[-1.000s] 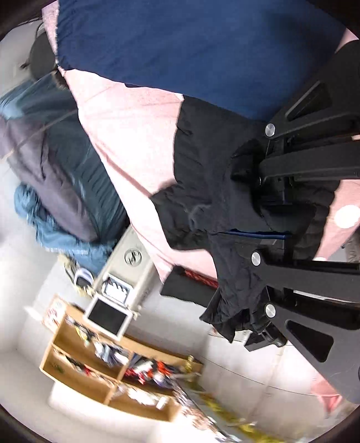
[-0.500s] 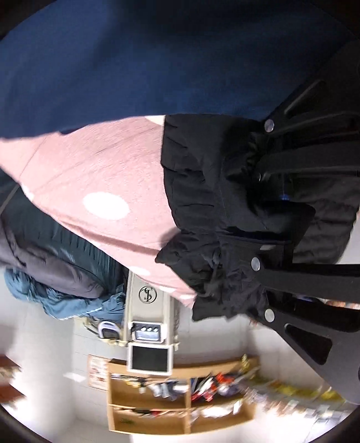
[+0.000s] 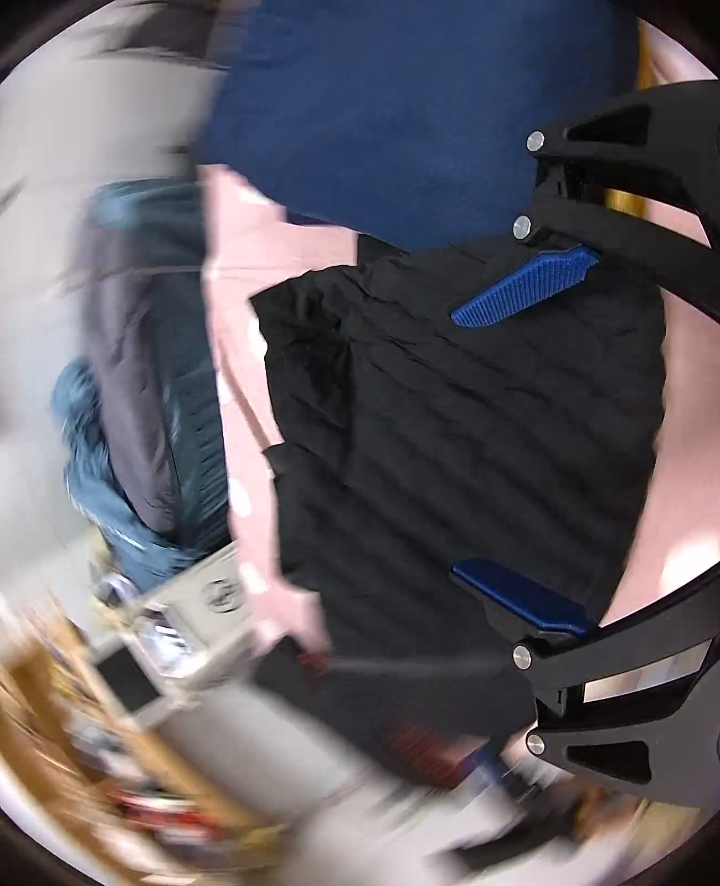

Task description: Fold large clothes

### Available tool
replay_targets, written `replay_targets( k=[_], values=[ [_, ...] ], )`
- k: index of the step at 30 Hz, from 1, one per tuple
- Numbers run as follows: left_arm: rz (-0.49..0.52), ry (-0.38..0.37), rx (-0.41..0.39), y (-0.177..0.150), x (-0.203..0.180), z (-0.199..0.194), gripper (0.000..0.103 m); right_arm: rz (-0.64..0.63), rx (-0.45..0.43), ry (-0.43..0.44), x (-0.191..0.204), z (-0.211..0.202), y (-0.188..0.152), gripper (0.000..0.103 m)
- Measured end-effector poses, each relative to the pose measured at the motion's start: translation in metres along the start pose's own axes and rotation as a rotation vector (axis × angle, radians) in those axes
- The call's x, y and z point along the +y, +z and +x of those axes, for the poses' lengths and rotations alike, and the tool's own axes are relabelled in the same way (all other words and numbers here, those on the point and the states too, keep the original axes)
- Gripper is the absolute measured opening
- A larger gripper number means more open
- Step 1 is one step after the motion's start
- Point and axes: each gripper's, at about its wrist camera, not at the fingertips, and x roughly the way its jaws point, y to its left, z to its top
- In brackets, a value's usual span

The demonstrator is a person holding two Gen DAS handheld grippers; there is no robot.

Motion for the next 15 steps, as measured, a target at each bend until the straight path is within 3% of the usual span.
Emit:
replay_targets(
  k=[2, 4, 7, 9, 15],
  values=[
    [0.028, 0.002, 0.032, -0.003, -0.021, 0.014, 0.095, -0.007, 0.042, 0.004, 0.01, 0.013, -0.013, 0.085],
    [-0.02, 0.019, 0.057, -0.003, -0.022, 0.026, 0.095, 0.013, 0.077, 0.022, 0.009, 0.024, -0.022, 0.085],
    [-0.137, 0.059, 0.092, 0.001, -0.01, 0.048, 0.097, 0.011, 0.122, -0.081, 0.004, 0.044, -0.026, 0.085],
    [-0.161, 0.09, 0.113, 0.008, -0.004, 0.06, 0.098, 0.039, 0.137, -0.081, -0.003, 0.055, -0.024, 0.085],
    [-0.108, 0.193, 0.206, 0.029, -0.01, 0.096, 0.098, -0.013, 0.192, -0.198, 0.001, 0.088, -0.012, 0.092]
  ],
)
